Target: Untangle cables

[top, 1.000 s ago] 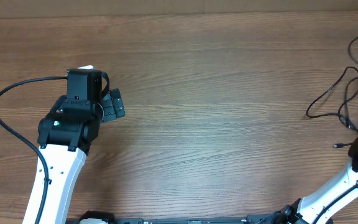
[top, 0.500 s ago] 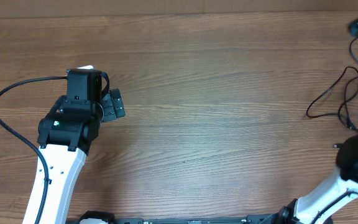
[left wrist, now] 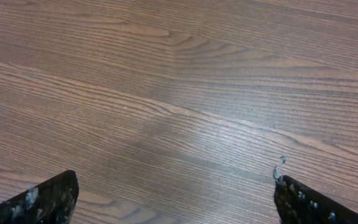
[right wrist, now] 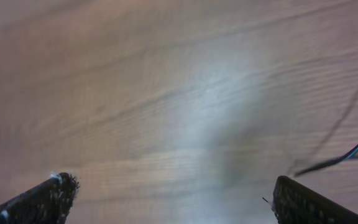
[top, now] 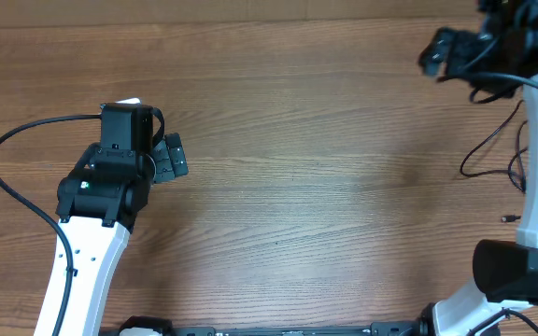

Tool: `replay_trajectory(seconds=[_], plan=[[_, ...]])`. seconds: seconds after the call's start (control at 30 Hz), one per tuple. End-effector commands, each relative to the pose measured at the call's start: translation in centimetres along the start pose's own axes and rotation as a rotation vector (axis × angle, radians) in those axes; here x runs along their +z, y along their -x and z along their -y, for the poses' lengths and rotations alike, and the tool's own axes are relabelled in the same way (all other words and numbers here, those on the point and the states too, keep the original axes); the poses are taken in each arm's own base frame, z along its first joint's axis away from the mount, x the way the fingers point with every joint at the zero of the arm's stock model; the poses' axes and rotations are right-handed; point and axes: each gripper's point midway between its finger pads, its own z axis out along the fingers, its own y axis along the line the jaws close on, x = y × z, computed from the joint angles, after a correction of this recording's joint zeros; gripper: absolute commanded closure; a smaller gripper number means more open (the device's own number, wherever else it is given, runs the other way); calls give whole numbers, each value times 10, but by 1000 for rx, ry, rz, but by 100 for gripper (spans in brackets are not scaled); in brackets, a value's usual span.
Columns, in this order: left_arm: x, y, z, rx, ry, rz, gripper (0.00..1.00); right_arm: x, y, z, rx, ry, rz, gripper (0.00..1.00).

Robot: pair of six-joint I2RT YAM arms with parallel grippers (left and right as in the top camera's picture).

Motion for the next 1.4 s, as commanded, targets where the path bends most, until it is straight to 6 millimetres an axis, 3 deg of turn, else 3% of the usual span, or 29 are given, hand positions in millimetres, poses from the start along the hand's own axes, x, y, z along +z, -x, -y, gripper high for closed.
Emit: replay_trajectory(seconds=[0.0, 0.13, 1.37], plan=[[-4, 4, -3, 5, 7, 18, 0, -10, -7, -7, -29, -4, -1, 0], [-4, 4, -2, 6, 6, 18, 0, -10, -15, -7, -28, -9, -34, 0], [-5, 1, -4, 9, 10, 7, 0, -10, -14, -7, -28, -9, -32, 0]])
